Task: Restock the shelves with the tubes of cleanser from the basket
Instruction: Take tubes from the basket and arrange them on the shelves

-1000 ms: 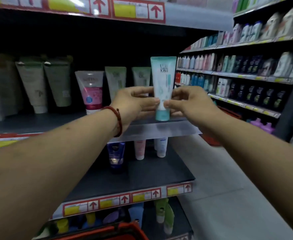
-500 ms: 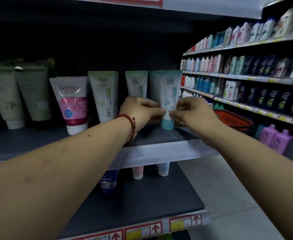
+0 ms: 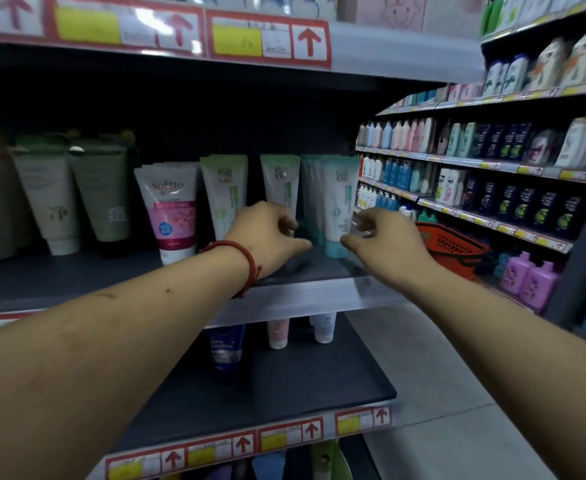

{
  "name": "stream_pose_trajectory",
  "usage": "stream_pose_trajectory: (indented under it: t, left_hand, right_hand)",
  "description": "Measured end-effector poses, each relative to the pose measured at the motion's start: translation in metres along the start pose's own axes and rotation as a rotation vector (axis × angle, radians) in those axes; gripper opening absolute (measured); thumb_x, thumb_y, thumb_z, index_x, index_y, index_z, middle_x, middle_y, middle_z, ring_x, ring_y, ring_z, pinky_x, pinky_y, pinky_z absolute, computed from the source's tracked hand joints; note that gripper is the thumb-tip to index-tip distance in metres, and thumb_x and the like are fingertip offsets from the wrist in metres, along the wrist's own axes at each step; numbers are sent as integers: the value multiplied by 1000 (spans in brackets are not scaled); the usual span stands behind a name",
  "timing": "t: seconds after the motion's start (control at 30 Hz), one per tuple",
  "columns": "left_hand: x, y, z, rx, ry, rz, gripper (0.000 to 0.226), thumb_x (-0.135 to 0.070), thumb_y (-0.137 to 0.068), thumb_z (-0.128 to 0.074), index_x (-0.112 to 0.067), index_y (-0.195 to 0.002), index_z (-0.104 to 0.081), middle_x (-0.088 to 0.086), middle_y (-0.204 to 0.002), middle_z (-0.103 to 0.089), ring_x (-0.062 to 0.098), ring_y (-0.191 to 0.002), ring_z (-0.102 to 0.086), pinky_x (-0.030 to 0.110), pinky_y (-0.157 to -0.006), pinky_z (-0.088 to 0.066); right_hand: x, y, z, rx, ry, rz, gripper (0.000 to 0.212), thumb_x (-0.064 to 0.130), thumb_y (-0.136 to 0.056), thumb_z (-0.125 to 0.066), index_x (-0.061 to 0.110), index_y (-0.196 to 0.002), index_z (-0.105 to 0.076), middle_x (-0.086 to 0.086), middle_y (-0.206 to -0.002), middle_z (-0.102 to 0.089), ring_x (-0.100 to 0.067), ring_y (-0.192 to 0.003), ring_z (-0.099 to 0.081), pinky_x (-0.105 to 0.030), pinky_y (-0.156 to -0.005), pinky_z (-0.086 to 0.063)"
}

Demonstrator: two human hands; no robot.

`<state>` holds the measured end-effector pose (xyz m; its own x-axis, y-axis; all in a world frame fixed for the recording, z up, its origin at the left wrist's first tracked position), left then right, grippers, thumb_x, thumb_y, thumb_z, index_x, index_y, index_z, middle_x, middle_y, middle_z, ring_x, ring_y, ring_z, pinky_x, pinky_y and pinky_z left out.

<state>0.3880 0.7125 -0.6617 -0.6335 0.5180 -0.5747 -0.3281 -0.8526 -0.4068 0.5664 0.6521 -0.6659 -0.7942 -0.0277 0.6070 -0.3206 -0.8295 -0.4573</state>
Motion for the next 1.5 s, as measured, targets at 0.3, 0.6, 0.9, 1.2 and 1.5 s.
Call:
stream_pose_trajectory:
  t: [0.3, 0.6, 0.9, 1.2, 1.5]
  left_hand:
    - [36, 102, 72, -50, -219, -93, 61, -40, -79, -81, -17, -131, -60, 5, -129, -63, 21, -120, -58, 33, -102, -47]
    - [107, 216, 116, 63, -387, -122, 60, -37, -76, -84, -12, -126, -63, 11, -118, -67, 28, -110, -62, 35, -95, -48]
    - [209, 312, 80, 267, -461, 73, 72, -47, -83, -74, -22, -145, -46, 6, -140, -54, 30, -127, -53, 47, -102, -47]
    - [295, 407, -21, 573, -581, 192, 72, -43, -85, -70, -26, -148, -39, 5, -142, -51, 31, -127, -52, 43, -99, -47]
    - [344, 469, -97, 943, -727, 99, 71, -38, -86, -70, -23, -146, -36, 2, -143, -49, 28, -131, -48, 42, -100, -41]
  right_hand:
    - [89, 98, -33, 119, 195, 201, 59, 30, -96, -62, 10, -148, -42, -11, -148, -47, -28, -134, -47, -35, -106, -39]
    - [162, 203, -130, 386, 250, 411, 61, 35, -92, -67, 13, -145, -44, -9, -144, -49, -27, -129, -50, -38, -105, -43]
    - [165, 292, -228, 616, 293, 478, 69, 36, -93, -66, 16, -151, -35, -7, -150, -42, -29, -135, -46, -46, -107, -43]
    - [68, 382, -303, 919, 393, 356, 75, 36, -92, -67, 15, -153, -30, -11, -151, -39, -32, -133, -46, -47, -104, -46]
    - [-41, 438, -337, 1164, 536, 146, 75, 36, -91, -69, 11, -151, -31, -14, -147, -39, -35, -129, -49, -44, -101, -47]
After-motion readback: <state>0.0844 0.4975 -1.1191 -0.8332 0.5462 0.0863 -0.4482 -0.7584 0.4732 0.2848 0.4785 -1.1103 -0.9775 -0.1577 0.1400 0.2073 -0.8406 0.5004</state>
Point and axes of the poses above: each hand's wrist, its own y-axis away from the middle knuckle, its own z-axis out of the back of the hand, x = y × z, the point moved 8 cm from there along -y, towards the middle knuckle
